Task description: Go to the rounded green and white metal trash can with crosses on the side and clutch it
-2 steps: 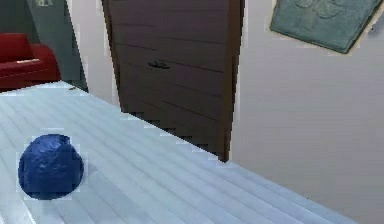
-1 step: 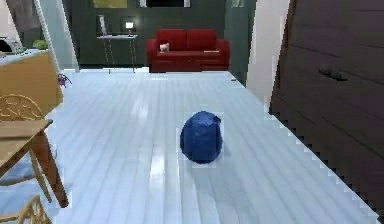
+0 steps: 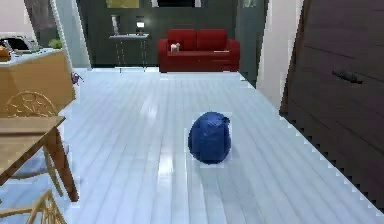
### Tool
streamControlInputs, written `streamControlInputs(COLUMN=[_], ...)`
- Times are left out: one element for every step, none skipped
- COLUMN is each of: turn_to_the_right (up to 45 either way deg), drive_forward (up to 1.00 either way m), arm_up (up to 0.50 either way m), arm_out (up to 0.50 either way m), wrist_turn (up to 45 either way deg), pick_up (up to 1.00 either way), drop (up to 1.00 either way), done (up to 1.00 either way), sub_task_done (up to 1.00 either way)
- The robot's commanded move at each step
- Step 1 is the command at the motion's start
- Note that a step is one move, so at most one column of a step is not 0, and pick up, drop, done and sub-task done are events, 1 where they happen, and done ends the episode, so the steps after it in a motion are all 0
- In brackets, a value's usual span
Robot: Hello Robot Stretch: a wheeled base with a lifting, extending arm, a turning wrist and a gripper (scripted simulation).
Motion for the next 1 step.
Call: streamControlInputs(turn_to_the_right=[0.0], drive_forward=[0.85], arm_up=[0.0], arm_out=[0.0], wrist_turn=[0.0], pick_up=[0.0], drop=[0.0], done=[0.0], sub_task_done=[0.0])
